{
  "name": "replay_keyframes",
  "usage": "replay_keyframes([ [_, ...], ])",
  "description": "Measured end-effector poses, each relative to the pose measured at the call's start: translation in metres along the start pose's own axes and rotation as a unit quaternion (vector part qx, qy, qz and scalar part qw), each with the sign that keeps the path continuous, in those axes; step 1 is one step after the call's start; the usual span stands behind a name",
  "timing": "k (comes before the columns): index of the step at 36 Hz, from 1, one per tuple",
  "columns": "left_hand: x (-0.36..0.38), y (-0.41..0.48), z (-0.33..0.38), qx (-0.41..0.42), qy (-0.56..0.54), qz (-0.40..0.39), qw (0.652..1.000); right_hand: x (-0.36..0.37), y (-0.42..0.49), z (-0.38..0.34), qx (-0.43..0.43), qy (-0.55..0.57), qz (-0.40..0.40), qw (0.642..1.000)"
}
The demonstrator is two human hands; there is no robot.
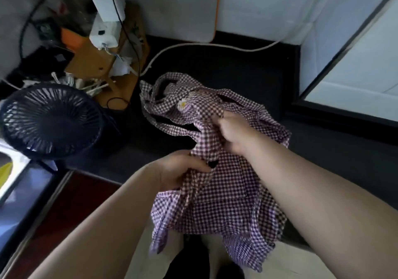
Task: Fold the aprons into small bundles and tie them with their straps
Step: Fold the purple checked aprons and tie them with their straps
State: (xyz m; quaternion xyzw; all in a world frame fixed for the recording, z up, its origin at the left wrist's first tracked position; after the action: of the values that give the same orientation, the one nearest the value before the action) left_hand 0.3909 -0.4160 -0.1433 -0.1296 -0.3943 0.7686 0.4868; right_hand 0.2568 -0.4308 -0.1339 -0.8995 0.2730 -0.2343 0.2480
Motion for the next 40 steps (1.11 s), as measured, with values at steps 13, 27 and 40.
replay_keyframes([
  [13, 0.004, -0.031, -0.037, 0.046, 0.465, 0.382, 0.798, -0.130, -0.104, -0.009, -0.088, -0.382, 0.071, 0.917],
  [27, 0.046, 0.013, -0.013, 0.067, 0.480, 0.405, 0.775, -0.198, -0.134, -0.001, -0.171, -0.675, 0.282, 0.660],
  [40, -0.025, 0.012, -0.008, 0.109, -0.207, 0.442, 0.866, -0.135, -0.096, 0.075, 0.031, -0.721, -0.065, 0.689],
])
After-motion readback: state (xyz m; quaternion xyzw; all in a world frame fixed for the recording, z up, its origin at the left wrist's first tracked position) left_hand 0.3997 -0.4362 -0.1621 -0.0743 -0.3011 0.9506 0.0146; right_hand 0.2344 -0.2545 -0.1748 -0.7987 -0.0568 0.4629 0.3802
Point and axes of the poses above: each hand's wrist, its own y-axis towards the middle knuckle, its own x-axis out of the palm, z = x × y, the point moved 7 cm from there along y, towards the middle knuckle, and after that the axes turned 14 degrees about y, right-handed, at the moved point
